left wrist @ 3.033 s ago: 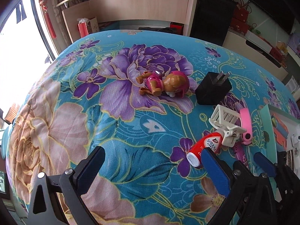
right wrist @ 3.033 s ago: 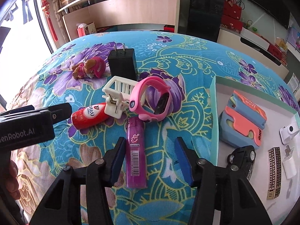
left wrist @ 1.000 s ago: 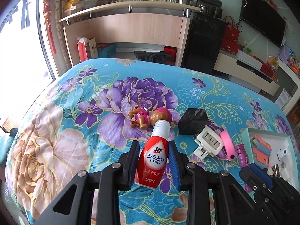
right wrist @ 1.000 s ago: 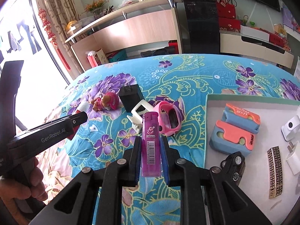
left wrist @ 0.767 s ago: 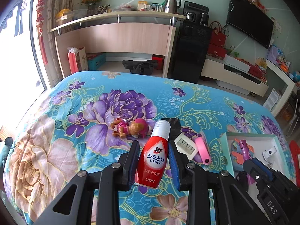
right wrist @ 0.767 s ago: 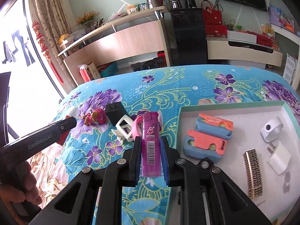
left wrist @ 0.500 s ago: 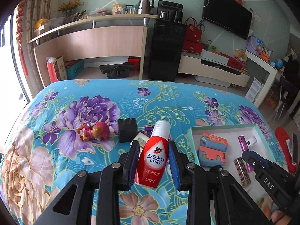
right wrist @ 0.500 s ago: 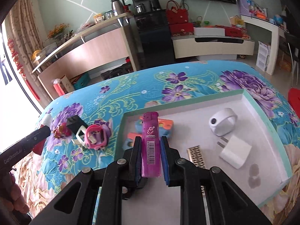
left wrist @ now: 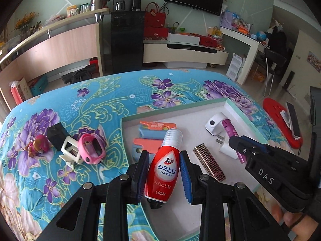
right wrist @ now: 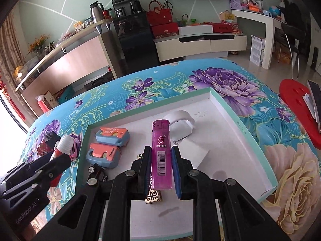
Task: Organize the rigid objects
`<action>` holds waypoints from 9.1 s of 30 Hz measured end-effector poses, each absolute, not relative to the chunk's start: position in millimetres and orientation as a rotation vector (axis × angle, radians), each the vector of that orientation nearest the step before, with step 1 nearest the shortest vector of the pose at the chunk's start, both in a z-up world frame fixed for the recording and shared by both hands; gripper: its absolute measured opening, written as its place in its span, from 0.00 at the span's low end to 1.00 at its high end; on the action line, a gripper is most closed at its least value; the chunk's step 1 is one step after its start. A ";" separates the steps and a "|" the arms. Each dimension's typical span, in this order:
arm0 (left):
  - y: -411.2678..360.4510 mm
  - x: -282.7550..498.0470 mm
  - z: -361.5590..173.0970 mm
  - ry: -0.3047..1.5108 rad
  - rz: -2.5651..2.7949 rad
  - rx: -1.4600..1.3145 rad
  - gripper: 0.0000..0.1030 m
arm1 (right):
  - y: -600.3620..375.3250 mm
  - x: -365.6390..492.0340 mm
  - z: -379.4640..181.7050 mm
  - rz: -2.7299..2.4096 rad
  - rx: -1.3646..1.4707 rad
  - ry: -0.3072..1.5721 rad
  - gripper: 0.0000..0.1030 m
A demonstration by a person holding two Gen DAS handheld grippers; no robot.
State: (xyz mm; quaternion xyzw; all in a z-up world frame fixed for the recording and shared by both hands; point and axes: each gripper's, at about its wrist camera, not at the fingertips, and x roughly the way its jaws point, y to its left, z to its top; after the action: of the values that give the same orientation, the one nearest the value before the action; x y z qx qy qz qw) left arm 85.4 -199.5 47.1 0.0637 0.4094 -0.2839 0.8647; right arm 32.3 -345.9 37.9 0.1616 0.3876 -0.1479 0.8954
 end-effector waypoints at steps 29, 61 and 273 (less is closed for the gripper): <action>-227.2 81.1 16.3 0.957 -0.636 0.185 0.33 | -346.9 40.1 5.5 -0.258 0.353 0.938 0.20; -130.9 129.1 24.5 0.931 -0.270 0.083 0.61 | -299.9 58.0 21.9 -0.131 0.309 0.855 0.33; 19.3 269.6 -40.0 0.879 -0.055 -0.175 0.77 | -194.1 183.2 -2.3 0.148 0.266 0.864 0.11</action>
State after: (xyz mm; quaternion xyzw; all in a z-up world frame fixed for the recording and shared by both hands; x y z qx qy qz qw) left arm 269.6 19.3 -40.0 -0.0844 0.4250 -0.0268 0.9008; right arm 183.2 -194.1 -2.3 0.1284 0.4169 0.0714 0.8970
